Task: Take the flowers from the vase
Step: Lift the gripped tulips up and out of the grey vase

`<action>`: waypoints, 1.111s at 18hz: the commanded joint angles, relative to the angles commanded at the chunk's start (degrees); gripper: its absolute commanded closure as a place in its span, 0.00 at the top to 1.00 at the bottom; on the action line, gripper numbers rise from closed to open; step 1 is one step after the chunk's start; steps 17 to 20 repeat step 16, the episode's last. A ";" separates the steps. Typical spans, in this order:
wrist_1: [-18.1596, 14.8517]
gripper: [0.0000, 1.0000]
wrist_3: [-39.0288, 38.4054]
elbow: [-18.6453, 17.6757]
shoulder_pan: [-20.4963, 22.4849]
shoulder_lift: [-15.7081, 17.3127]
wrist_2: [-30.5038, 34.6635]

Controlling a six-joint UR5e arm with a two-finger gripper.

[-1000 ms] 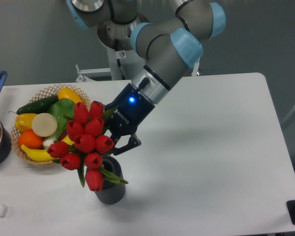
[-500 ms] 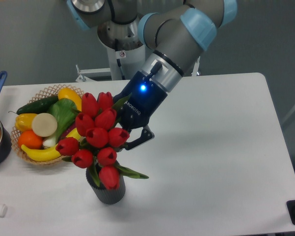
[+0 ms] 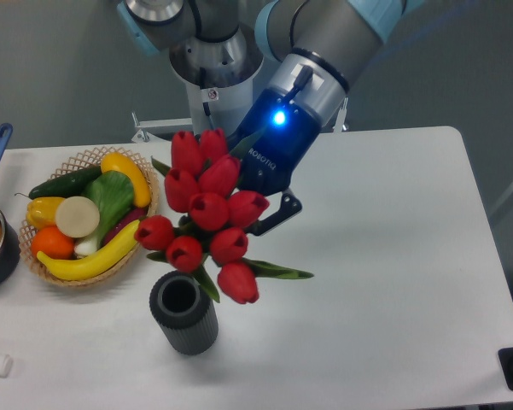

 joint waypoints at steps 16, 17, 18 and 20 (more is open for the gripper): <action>0.53 0.43 7.64 -5.80 13.81 0.87 0.35; 0.53 0.43 7.64 -5.80 13.81 0.87 0.35; 0.53 0.43 7.64 -5.80 13.81 0.87 0.35; 0.53 0.43 7.64 -5.80 13.81 0.87 0.35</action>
